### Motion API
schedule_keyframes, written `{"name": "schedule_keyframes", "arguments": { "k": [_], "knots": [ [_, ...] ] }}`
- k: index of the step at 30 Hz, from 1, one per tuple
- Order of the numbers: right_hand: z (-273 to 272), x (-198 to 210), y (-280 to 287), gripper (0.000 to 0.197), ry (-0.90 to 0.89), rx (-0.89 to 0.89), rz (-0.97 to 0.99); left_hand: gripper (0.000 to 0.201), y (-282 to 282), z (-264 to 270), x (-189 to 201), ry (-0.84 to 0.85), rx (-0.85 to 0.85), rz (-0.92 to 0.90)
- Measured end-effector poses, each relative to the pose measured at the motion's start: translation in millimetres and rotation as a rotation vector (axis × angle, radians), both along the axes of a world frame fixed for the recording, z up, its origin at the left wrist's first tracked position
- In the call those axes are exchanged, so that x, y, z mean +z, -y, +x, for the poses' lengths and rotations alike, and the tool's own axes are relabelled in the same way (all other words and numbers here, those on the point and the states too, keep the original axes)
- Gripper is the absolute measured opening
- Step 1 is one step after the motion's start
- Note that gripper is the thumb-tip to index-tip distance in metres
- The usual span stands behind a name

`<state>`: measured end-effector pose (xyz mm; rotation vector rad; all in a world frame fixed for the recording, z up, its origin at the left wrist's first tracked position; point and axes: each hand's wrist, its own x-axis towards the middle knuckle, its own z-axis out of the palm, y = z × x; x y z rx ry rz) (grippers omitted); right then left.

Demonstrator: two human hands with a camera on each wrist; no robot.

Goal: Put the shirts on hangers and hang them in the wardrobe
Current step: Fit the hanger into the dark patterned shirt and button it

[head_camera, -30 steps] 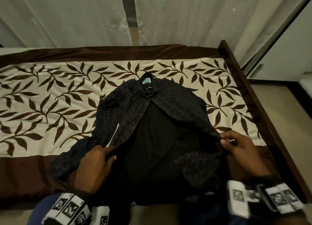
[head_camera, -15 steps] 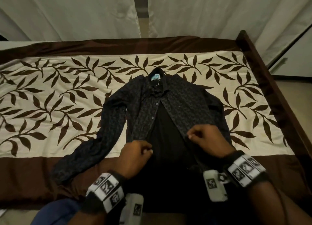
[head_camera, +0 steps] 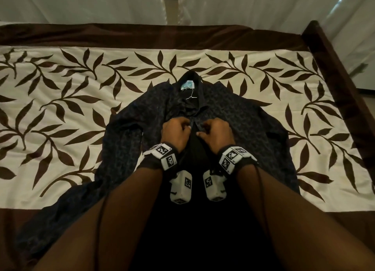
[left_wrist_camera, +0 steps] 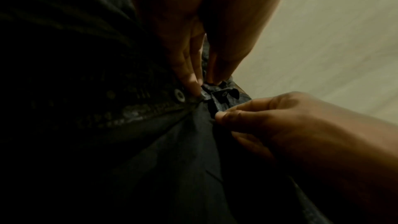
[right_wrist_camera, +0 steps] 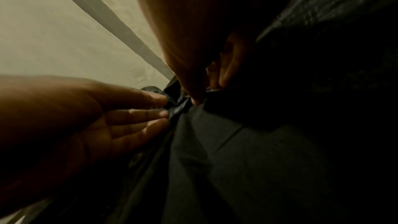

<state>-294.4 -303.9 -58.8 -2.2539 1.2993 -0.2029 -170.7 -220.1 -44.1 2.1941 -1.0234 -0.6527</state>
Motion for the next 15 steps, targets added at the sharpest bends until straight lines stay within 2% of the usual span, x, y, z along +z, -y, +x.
{"name": "schedule_keyframes", "arguments": {
  "k": [4,6,9,11,13,15],
  "knots": [
    [4,-1,8,0.023,-0.058,0.011,-0.063,0.017,7,3,-12,-0.011,0.039,0.054],
    [1,0,11,0.018,0.023,0.012,-0.025,0.007,8,3,-14,-0.009,0.067,0.071],
    [-6,0,15,0.015,0.176,-0.035,0.075,0.018,10,5,-14,0.017,0.058,0.083],
    [-12,2,17,0.013,0.254,-0.056,0.135,0.015,11,5,-12,0.047,0.015,0.094],
    [-15,4,17,0.010,0.278,-0.042,0.157,0.004,12,4,-10,0.100,-0.043,0.109],
    [-16,5,16,0.005,0.247,-0.007,0.130,0.008,13,3,-10,0.154,-0.097,0.127]
  ]
}}
